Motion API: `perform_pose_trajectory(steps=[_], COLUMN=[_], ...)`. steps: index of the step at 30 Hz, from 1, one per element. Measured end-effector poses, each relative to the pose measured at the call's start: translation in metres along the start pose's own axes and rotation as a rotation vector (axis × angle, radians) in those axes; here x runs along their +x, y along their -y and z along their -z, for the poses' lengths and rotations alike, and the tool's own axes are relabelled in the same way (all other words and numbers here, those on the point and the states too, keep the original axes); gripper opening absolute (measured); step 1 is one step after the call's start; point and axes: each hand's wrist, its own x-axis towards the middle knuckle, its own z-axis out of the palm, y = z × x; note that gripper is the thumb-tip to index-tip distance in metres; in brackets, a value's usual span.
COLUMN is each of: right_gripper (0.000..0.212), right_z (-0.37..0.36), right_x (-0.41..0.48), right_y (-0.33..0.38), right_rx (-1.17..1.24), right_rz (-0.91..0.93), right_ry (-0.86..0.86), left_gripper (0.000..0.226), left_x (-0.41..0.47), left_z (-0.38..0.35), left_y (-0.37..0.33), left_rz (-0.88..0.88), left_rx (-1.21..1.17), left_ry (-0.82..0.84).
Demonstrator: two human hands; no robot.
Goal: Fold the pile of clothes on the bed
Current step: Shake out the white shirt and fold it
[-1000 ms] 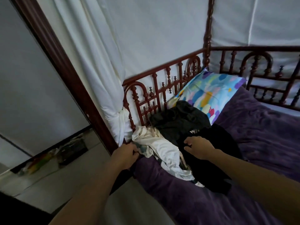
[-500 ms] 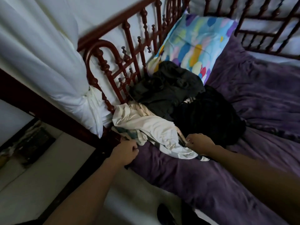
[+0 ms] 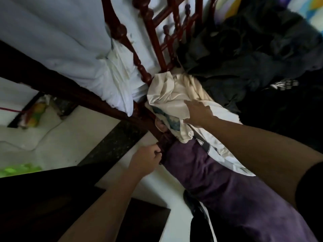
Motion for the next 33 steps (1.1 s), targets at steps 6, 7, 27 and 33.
perform_pose_trajectory(steps=[6, 7, 27, 33], right_gripper=[0.025, 0.025, 0.072, 0.052], right_z=[-0.007, -0.006, -0.001, 0.005], right_x=[-0.021, -0.036, -0.055, -0.011], right_y=[-0.048, -0.064, -0.169, -0.142], right_rx=[0.309, 0.381, 0.338, 0.671], right_rz=[-0.074, -0.112, -0.255, -0.336], right_ry=[-0.162, -0.216, -0.462, -0.226], left_gripper=[0.023, 0.023, 0.019, 0.023], left_x=[0.036, 0.044, 0.204, 0.188], left_z=[0.003, 0.007, -0.016, -0.017], left_y=[-0.027, -0.036, -0.145, -0.138], left_rz=[-0.042, -0.054, -0.307, -0.158], left_rx=[0.017, 0.030, 0.456, 0.097], left_ry=[-0.021, -0.043, -0.121, -0.073])
